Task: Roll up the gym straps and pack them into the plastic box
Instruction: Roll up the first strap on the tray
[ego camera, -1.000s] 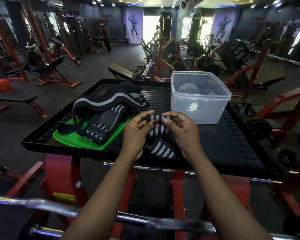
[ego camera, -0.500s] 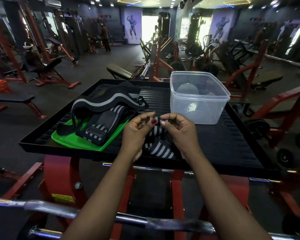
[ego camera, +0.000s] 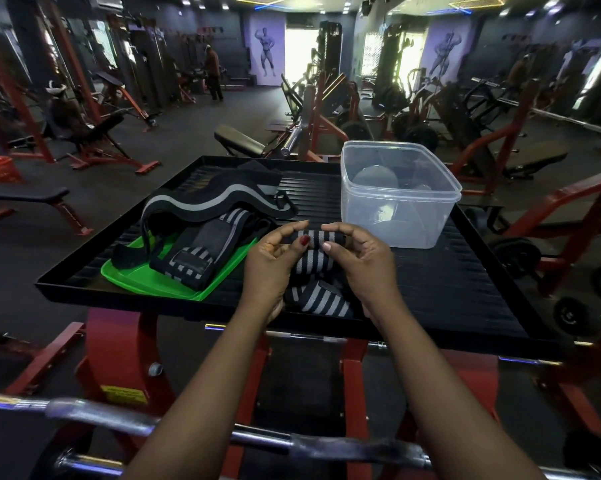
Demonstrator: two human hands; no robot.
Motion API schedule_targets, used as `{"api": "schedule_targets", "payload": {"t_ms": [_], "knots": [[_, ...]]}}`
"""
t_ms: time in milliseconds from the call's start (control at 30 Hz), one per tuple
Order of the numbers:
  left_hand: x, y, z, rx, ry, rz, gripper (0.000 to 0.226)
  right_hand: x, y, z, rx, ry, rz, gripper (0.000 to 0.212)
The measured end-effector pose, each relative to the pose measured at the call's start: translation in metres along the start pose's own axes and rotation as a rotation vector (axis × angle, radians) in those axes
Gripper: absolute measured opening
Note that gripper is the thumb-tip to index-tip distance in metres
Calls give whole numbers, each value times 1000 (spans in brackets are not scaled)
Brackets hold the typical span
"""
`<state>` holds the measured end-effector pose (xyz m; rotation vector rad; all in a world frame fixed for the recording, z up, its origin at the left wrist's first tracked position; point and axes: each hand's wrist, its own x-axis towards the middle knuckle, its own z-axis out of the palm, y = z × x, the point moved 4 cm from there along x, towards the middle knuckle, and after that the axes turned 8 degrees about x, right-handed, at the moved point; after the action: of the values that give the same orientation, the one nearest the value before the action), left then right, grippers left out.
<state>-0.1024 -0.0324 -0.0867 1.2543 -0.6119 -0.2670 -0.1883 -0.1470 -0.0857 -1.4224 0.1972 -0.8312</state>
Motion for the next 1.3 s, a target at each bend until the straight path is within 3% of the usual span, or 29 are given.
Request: {"api": "schedule_targets", "payload": {"t_ms": [233, 467, 667, 867, 1033, 1167, 1300], "knots": [[1, 0, -6, 81, 68, 53, 22, -1, -2, 2, 34, -17, -14, 12], [-1, 0, -5, -2, 64, -1, 13, 0, 0, 1, -4, -25, -52, 19], [-2, 1, -6, -9, 52, -6, 34, -1, 3, 4, 76, -58, 97, 31], [0, -2, -2, 19, 24, -75, 25, 0, 2, -1, -32, 8, 33, 27], [-2, 0, -4, 51, 37, -30, 25, 0, -3, 2, -88, -44, -27, 35], [-4, 3, -5, 51, 46, 13, 25, -1, 1, 4, -6, -81, 47, 20], [-3, 3, -5, 36, 40, 17, 25, 0, 1, 4, 7, -74, 22, 20]]}}
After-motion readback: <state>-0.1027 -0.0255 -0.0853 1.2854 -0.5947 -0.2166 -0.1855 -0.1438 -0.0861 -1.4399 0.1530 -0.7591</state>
